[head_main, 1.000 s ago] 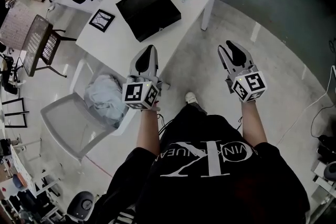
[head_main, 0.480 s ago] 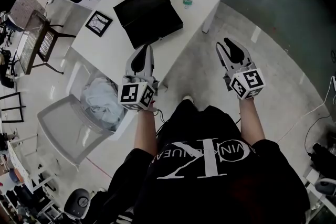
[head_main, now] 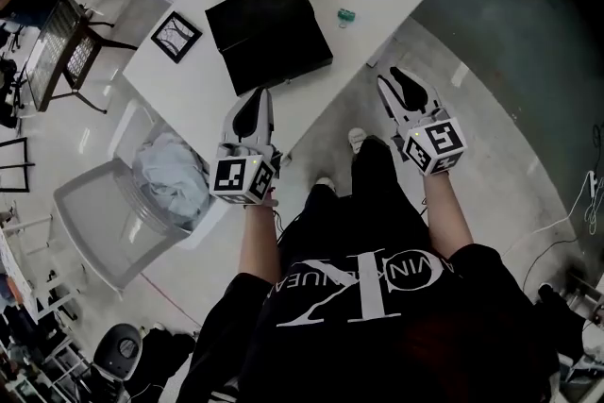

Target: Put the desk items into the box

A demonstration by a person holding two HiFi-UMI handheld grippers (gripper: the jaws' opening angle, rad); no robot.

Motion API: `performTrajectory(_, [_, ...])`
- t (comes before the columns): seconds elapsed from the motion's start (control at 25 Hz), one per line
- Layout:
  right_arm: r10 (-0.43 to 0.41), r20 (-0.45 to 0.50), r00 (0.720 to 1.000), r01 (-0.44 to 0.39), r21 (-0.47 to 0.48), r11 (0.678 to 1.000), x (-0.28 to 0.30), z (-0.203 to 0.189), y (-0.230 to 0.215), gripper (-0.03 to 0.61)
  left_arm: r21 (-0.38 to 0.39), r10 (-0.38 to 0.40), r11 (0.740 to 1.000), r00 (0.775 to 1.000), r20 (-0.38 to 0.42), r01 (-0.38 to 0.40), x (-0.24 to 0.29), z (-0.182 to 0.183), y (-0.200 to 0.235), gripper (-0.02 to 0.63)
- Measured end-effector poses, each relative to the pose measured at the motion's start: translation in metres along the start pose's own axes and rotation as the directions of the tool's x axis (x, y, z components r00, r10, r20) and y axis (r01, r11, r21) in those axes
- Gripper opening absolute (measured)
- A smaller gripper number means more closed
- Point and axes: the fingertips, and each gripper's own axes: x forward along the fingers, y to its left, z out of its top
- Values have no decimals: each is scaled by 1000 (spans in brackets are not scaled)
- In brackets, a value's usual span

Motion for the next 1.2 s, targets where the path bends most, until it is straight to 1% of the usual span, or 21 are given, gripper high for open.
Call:
performTrajectory(0.16, [63, -27, 998, -64, -35, 997, 35, 5, -14, 104, -5, 69, 998, 998, 14, -69, 19, 8, 14, 9])
performTrajectory(0.28, [109, -53, 993, -111, -44, 993, 61, 6, -27, 104, -14, 120, 993, 992, 27, -120, 31, 10, 21, 9])
performTrajectory(0.48, [166, -97, 981, -172, -54, 984, 93, -1, -44, 104, -24, 185, 982, 983, 15, -185, 49, 5, 29, 9])
performTrajectory(0.56, [176, -121, 977, -185, -66, 981, 105, -7, -51, 104, -27, 207, 978, 978, 8, -207, 55, 3, 33, 9])
performTrajectory(0.72, [194, -195, 961, -225, -151, 963, 128, -19, -58, 104, -28, 247, 969, 969, -8, -247, 66, -3, 40, 9])
performTrajectory(0.8, [208, -224, 952, -249, -173, 953, 138, -25, -60, 104, -28, 270, 962, 963, -13, -270, 69, -5, 43, 9])
performTrajectory(0.92, [225, -272, 936, -281, -188, 941, 152, -37, -65, 104, -35, 316, 948, 949, -20, -316, 68, -9, 47, 9])
performTrajectory(1.2, [227, -355, 907, -329, -259, 908, 179, -58, -74, 104, -50, 394, 917, 918, -45, -396, 62, -20, 57, 9])
